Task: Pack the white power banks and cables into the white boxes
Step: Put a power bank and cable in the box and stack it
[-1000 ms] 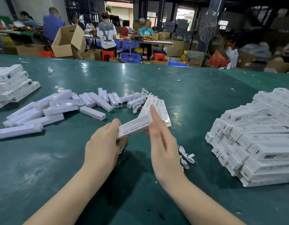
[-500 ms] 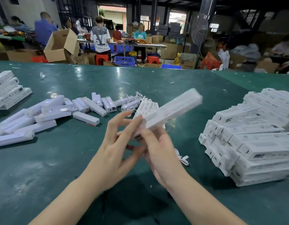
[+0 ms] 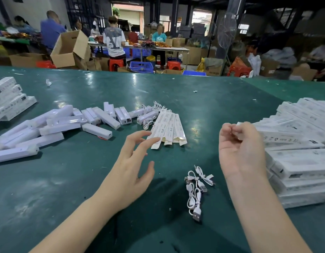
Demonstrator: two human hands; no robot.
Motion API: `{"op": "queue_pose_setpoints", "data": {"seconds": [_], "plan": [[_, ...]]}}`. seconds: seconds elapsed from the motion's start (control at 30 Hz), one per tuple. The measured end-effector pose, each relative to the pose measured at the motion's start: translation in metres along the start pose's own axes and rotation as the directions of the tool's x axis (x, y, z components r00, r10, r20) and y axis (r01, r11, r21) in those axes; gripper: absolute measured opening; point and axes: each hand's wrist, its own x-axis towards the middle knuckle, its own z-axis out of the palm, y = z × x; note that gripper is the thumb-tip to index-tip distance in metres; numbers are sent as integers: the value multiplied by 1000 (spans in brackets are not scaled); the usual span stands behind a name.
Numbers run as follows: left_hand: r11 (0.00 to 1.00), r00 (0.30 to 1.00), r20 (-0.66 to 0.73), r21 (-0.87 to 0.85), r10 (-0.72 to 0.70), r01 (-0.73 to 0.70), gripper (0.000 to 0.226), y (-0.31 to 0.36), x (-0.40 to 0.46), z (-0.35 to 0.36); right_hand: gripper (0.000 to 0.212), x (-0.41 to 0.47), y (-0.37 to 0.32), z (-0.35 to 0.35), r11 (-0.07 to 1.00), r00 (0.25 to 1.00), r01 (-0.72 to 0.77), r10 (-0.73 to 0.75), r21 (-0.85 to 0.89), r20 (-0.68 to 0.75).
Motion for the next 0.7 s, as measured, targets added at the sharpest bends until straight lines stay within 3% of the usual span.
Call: {"op": "queue_pose_setpoints", "data": {"seconds": [0.1, 0.17, 0.27, 0.47, 0.57, 0.63, 0.7], "plan": [[998, 998, -27, -29, -50, 49, 49, -1, 2, -5, 22, 5, -4, 0, 993, 996, -36, 45, 109, -83], [994, 992, -65, -20, -107, 106, 48, -3, 3, -9, 10, 9, -4, -3, 997, 993, -36, 43, 63, -112], [978, 971, -118, 12, -206, 209, 40, -5, 4, -12, 26, 12, -4, -11, 995, 991, -52, 41, -84, -125], [902, 908, -105, 114, -406, 416, 25, -19, 2, -15, 20, 10, -1, -13, 979, 987, -78, 49, -189, -153], [852, 872, -43, 198, -487, 485, 19, -27, 0, -16, 19, 11, 6, -11, 937, 999, -48, 46, -346, -13], [814, 839, 35, 270, -543, 515, 20, -29, -2, -17, 20, 15, 11, -13, 754, 980, 96, 43, -649, 194], [789, 807, 117, 327, -579, 519, 22, -29, -4, -17, 16, 17, 17, -19, 309, 904, 356, 124, -882, 409]]}}
